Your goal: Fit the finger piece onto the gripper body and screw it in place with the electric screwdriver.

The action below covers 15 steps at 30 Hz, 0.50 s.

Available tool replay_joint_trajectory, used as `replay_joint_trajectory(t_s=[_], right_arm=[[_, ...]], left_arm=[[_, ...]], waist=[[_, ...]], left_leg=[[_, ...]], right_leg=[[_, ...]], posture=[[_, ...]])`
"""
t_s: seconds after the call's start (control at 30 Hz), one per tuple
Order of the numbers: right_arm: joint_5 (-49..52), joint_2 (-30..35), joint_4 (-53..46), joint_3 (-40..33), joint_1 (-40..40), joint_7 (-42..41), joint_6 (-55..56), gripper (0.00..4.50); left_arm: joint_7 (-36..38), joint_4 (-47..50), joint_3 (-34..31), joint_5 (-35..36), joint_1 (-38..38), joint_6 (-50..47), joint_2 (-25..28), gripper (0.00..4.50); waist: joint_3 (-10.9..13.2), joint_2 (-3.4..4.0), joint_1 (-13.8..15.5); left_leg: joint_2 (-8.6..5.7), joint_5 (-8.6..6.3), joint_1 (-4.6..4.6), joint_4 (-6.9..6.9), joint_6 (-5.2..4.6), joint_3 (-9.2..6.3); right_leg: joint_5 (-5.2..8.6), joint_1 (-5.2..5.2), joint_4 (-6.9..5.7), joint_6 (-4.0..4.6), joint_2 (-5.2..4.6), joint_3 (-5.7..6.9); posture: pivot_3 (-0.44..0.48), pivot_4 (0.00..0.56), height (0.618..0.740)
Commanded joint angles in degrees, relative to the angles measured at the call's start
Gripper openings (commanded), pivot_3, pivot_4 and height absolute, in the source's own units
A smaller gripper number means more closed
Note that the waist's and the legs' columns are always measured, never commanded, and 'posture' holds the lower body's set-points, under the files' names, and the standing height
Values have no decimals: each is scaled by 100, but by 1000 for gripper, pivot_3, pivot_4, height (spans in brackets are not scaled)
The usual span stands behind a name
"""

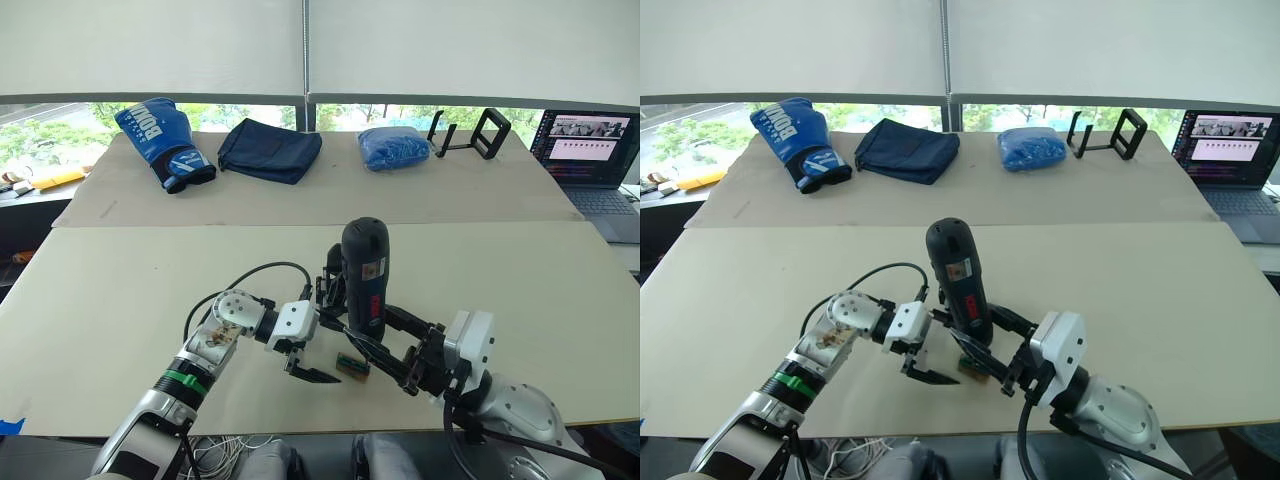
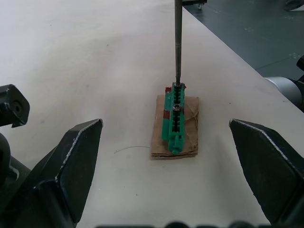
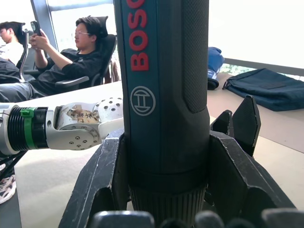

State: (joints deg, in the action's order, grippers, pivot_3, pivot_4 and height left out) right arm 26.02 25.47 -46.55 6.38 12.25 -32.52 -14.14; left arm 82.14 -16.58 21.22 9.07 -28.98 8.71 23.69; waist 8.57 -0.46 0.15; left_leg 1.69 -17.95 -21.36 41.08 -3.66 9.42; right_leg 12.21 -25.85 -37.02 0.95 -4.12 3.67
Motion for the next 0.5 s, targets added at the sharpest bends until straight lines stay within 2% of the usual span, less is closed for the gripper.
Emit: replay_joint_trajectory(t_s=[0.03,0.3,0.43,0.5], right_arm=[[35,-63,-178,10,-54,-40,257,1897],[501,157,-593,-386,-210,80,-148,1897],[1311,429,-922,-846,-661,376,-613,1897],[1902,611,-987,-1064,-986,590,-917,1897]], left_arm=[[25,108,-39,70,-99,34,-7,4500],[33,312,-139,160,-40,-152,144,4500],[230,793,-274,551,108,-919,494,4500],[260,1000,-354,632,230,-981,667,4500]], waist=[[0,0,0],[0,0,0],[1,-2,-29],[1,-2,-36]], left_leg=[[0,0,0,0,0,0],[0,0,0,0,0,0],[3,0,-1,1,0,-1],[4,0,0,-1,1,-4]], right_leg=[[0,0,0,0,0,0],[0,0,0,0,0,0],[-1,-1,-1,2,-1,-1],[-1,-1,-2,2,-2,0]], posture=[[0,150,740],[0,150,740],[0,150,740],[0,150,740]])
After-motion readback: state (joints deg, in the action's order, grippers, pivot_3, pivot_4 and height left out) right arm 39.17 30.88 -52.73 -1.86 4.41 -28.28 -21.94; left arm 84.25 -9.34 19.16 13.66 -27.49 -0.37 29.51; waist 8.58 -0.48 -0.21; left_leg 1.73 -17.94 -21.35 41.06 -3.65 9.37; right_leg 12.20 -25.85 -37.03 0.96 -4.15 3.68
